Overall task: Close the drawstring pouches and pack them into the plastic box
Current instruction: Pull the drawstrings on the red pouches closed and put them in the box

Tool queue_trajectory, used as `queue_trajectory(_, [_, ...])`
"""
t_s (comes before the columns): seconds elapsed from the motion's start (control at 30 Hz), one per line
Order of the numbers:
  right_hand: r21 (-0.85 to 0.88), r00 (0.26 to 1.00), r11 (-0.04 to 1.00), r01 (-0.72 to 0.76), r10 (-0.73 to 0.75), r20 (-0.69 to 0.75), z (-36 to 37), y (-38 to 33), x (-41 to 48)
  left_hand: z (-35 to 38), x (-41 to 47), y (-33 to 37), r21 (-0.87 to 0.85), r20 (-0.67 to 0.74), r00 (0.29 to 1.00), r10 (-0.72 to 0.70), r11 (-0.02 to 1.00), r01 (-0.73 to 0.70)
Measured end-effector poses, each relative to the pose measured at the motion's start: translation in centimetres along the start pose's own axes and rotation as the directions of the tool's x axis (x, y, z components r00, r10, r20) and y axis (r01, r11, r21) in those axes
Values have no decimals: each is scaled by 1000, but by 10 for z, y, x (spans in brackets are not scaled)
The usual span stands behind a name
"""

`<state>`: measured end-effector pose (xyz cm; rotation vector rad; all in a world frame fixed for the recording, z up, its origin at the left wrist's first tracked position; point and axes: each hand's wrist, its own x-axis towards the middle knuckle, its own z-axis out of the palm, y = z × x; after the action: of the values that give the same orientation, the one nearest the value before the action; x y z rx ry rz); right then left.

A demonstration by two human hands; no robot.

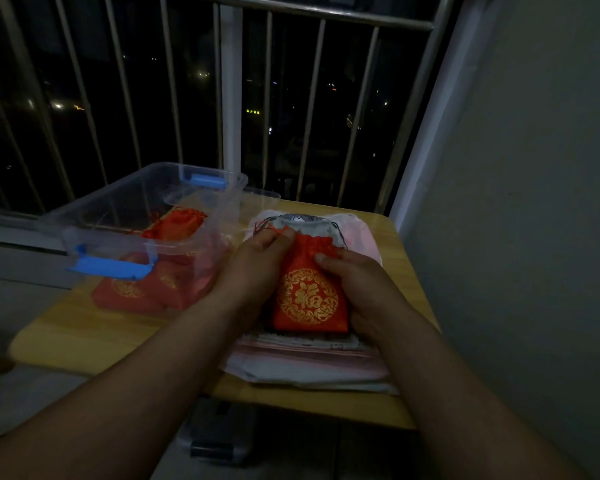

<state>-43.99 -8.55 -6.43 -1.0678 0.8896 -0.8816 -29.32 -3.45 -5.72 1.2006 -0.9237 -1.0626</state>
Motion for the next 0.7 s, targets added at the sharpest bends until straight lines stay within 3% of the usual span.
queue_trajectory(0.2, [27,999,998,49,-48,-9,3,1,2,-3,4,-2,54,-33,999,11,999,-9])
queue_trajectory(0.37, [-55,995,995,79,-82,-64,-2,1,-2,-3,4,0,-16,-42,999,-22,1000,22])
queue_trajectory(0.53, [136,998,990,34,-27,-54,0,-7,-4,-5,4,4,-15,-20,997,-76,997,76])
queue_trajectory(0.7, [303,990,953,-21,62,-126,-7,-10,1,0,0,8,-170,-29,986,-161,973,154])
